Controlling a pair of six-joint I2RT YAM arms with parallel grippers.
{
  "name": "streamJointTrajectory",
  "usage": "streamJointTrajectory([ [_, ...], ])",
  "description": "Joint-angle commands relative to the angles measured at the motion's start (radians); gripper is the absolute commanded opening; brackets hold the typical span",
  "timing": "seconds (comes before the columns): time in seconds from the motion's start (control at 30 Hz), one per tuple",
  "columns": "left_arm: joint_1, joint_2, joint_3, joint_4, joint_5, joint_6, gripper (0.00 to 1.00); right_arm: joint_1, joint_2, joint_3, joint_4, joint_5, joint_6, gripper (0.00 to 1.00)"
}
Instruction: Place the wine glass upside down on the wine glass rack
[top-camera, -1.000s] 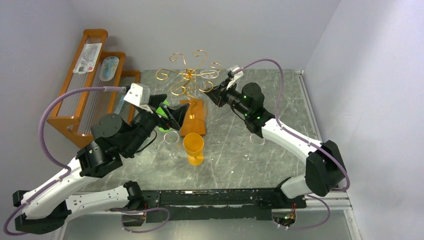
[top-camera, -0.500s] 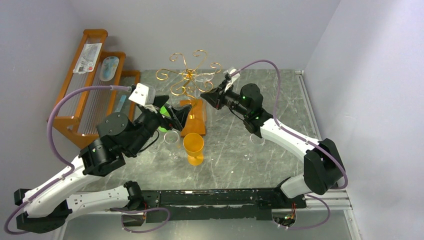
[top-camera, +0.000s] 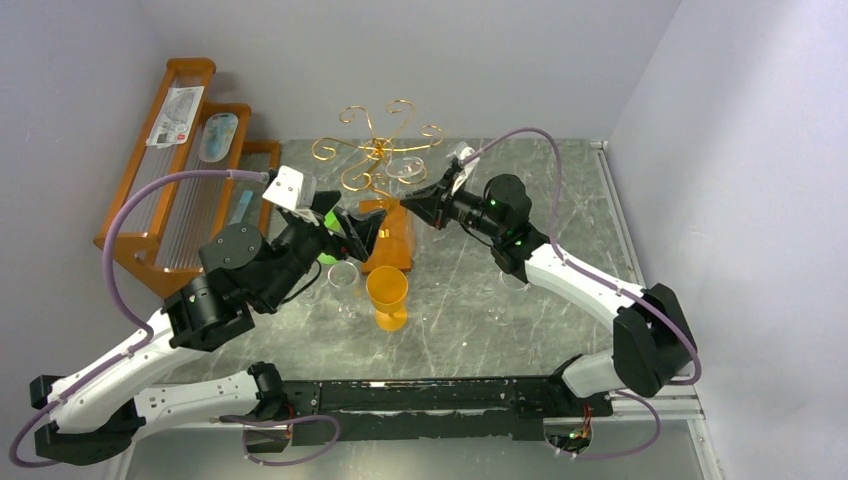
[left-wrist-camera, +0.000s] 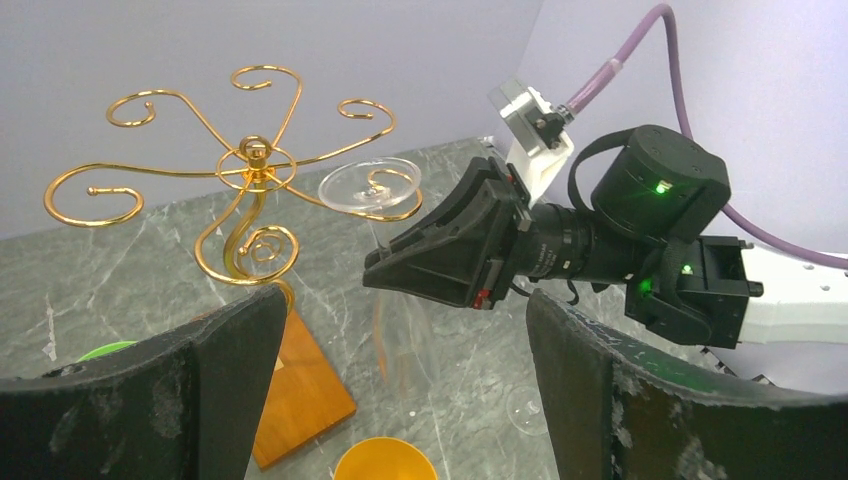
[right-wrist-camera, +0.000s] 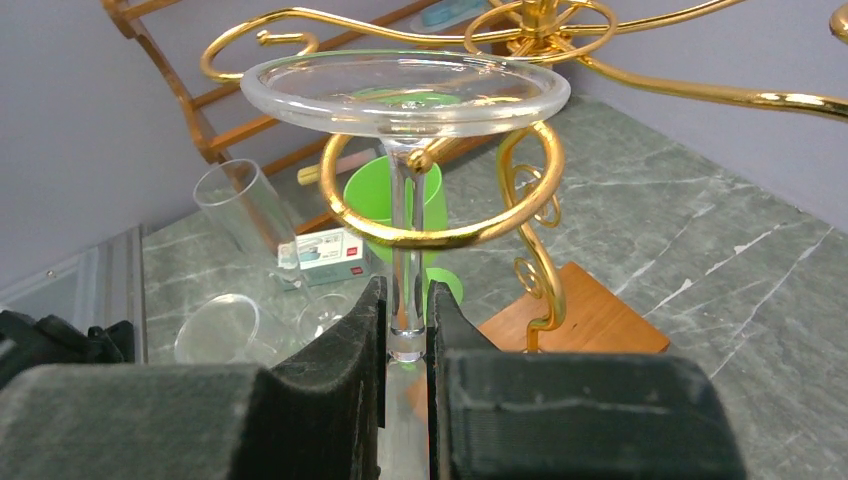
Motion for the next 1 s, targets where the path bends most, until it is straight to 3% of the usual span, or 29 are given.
streamJointTrajectory([
  [0.0,-0.004,0.002,0.018,-0.011,0.004,0.001,0.94,0.001,-0.067,-0.057,0.090,-0.007,-0.010,0.00],
  [0.4,-0.004,0.001,0.008,-0.007,0.006,0.000,0.94,0.000,-0.126,-0.114,0.112,0.071,0.004,0.00],
  [0.6,-0.004,-0.002,0.011,-0.011,0.007,0.001,0.93,0.002,-0.104,-0.101,0.091,0.168,0.024,0.00],
  [0.97,-0.004,0.001,0.010,-0.021,0.011,-0.002,0.93,0.000,-0.044,-0.054,0.046,0.177,0.036,0.00],
])
